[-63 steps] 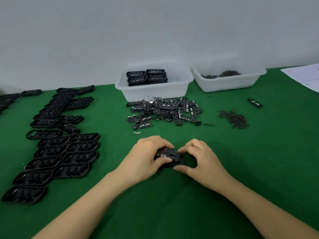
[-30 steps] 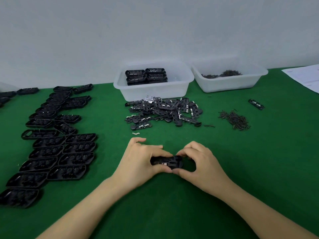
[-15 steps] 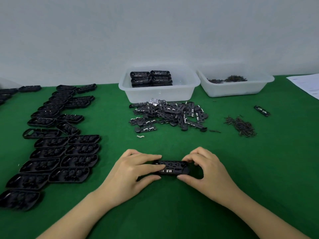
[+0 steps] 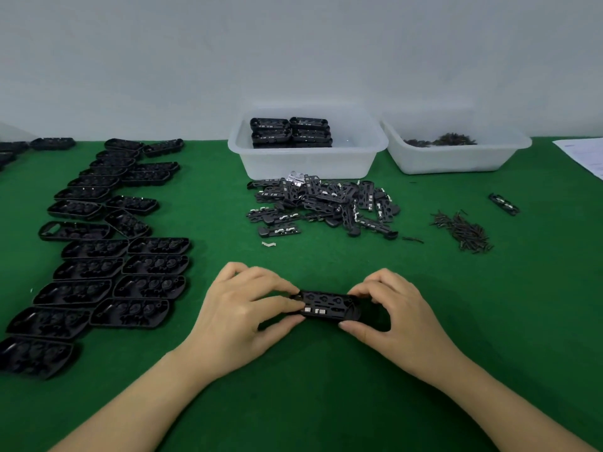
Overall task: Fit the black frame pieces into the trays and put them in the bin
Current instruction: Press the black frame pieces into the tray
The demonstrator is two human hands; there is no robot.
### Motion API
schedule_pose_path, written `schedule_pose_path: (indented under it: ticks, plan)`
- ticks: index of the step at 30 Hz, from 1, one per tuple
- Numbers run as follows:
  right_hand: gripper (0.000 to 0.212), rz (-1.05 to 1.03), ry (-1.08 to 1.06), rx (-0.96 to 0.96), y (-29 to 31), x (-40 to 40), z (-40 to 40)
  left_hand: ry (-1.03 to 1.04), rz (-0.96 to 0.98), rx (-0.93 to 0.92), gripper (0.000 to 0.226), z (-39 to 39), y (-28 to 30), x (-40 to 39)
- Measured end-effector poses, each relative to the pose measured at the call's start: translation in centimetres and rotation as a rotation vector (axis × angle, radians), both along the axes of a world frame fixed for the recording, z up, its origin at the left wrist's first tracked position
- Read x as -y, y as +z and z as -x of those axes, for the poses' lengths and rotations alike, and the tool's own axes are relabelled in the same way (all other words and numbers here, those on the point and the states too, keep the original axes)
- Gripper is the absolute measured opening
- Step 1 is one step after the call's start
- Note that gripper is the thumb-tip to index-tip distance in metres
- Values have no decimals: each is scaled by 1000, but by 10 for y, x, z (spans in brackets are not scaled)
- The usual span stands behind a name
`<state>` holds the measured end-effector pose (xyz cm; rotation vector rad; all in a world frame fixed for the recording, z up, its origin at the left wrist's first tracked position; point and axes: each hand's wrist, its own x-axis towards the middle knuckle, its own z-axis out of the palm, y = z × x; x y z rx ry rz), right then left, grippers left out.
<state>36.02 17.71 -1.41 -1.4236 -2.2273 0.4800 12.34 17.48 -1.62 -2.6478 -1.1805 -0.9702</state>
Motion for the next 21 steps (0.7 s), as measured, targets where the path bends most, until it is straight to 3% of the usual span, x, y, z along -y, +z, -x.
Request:
schedule_pose_path:
  ticks: [8,21]
  plan:
    - [40,-12,-5,-7,1,0,1,-12,12,-40,18,-11,-1,7]
    - [36,-31,-6,-54,0,-1,0,-33,297,50,21,-10,2,2]
